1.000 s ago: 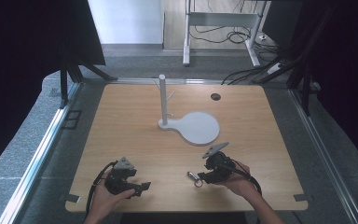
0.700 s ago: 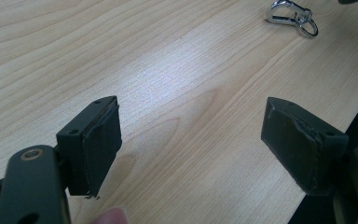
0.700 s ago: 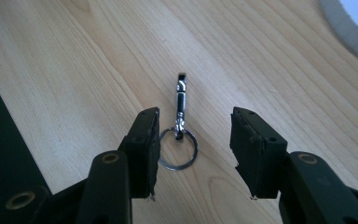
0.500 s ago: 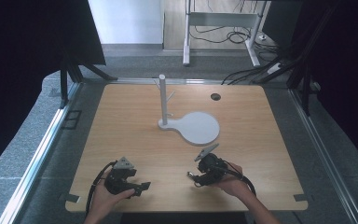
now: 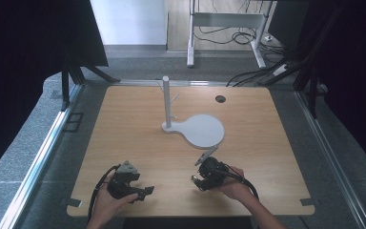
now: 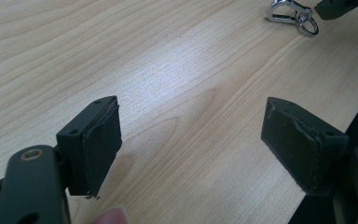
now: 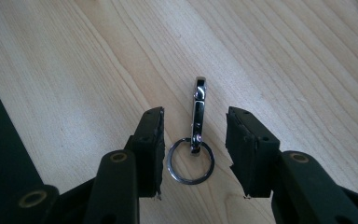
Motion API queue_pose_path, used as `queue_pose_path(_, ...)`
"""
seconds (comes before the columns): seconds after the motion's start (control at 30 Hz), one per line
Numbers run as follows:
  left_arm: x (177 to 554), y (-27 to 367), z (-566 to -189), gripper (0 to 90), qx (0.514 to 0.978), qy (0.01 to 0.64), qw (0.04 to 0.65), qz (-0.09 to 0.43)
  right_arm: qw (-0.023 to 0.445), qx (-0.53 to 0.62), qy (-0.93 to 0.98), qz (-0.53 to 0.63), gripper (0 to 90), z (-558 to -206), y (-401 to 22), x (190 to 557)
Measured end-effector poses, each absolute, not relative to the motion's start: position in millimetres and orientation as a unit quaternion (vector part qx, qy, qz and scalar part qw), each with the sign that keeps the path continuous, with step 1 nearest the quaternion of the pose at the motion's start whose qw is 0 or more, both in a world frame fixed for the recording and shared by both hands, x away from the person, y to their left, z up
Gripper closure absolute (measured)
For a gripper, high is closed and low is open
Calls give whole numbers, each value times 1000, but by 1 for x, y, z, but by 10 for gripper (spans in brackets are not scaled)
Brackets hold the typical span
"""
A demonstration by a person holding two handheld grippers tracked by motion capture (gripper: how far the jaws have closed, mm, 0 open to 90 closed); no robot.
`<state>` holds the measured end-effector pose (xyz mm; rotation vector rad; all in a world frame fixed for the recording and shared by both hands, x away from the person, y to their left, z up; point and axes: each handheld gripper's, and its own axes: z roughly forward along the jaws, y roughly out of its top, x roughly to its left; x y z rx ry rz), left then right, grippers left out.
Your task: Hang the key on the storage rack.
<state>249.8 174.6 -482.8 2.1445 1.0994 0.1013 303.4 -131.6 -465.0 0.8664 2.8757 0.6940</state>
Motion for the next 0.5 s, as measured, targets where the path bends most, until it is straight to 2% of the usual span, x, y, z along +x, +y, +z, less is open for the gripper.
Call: queue_pose_path(0.5, 249, 175, -481, 205, 830, 425, 358, 40, 28, 274, 939, 208, 593, -468, -123, 307)
